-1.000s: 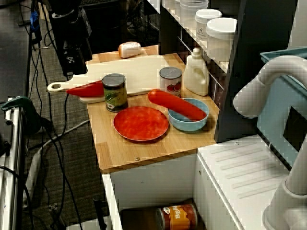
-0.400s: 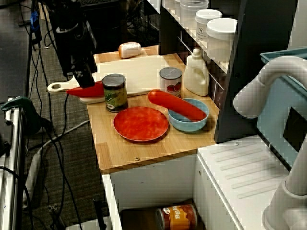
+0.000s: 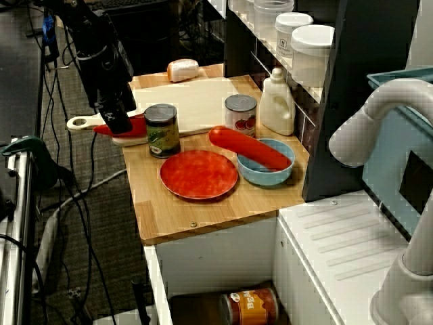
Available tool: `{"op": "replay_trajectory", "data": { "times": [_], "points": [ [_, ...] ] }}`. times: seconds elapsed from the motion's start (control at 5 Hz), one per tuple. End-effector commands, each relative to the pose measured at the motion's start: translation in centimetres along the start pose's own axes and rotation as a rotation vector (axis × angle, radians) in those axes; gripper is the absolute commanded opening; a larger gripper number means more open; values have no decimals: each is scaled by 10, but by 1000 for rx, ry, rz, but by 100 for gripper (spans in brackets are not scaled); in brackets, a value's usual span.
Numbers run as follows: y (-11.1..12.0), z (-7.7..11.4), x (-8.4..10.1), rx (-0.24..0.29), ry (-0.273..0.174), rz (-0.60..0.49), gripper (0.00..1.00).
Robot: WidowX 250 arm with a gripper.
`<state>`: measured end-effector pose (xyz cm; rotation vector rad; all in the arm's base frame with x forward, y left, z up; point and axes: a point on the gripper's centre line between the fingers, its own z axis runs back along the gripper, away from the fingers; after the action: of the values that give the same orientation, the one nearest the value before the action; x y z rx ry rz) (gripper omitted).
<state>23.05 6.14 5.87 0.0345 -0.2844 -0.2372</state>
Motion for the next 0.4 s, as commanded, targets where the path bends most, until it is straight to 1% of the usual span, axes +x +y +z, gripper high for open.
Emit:
{"op": "replay_trajectory", "data": {
  "times": [0.0, 0.2],
  "points": [
    [9, -5, 4, 47, 0, -21, 100],
    [11, -8, 3, 62, 7, -37, 100]
  ]
}}
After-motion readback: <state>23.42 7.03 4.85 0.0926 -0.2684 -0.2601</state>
